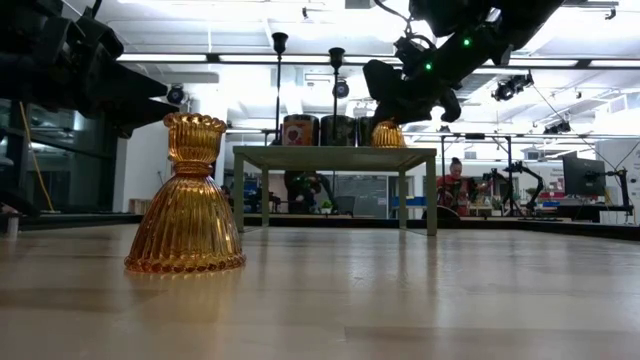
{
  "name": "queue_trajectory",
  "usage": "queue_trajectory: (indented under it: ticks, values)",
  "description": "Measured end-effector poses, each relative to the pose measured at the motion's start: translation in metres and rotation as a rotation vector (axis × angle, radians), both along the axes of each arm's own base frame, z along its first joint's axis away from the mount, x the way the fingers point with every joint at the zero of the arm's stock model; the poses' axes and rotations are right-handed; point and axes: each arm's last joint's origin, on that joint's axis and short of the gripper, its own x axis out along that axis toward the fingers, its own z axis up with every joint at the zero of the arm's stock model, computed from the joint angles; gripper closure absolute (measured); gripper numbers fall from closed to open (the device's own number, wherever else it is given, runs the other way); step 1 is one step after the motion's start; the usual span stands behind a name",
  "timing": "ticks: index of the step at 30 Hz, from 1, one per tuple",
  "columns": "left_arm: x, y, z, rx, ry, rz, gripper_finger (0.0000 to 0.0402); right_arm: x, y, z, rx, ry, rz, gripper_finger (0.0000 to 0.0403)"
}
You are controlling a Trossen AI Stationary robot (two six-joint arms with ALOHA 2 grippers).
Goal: Pick & Place candle stick holders
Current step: Put the right yellow candle holder on the shelf
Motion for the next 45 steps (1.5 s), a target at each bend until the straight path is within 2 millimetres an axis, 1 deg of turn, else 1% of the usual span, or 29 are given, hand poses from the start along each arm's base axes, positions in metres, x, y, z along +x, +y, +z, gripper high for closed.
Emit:
queue_trajectory:
  ticks: [14,19,26,31,37,45]
  values:
    - [0.0000,0.0000,-0.0001,0.000,0.000,0.000,0.0148,-0.0002,-0.0002,-0.0002,0.000,0.002,-0.004,0.0259]
    - [0.0000,0.0000,0.0000,0.000,0.000,0.000,0.0148,-0.0006,-0.0005,-0.0007,0.014,-0.012,-0.014,0.0235]
    - [0.0000,0.0000,0.0000,0.000,0.000,0.000,0.0148,-0.0010,-0.0020,-0.0014,0.030,-0.029,-0.025,0.0178]
    - [0.0000,0.0000,-0.0001,0.000,0.000,0.000,0.0148,-0.0002,-0.0015,-0.0013,0.042,-0.033,0.003,0.0150]
    - [0.0000,0.0000,0.0000,0.000,0.000,0.000,0.0148,-0.0002,-0.0014,-0.0011,0.038,-0.034,-0.002,0.0133]
    - [0.0000,0.0000,-0.0001,0.000,0.000,0.000,0.0148,0.0008,0.0017,-0.0010,0.035,-0.030,0.013,0.0132]
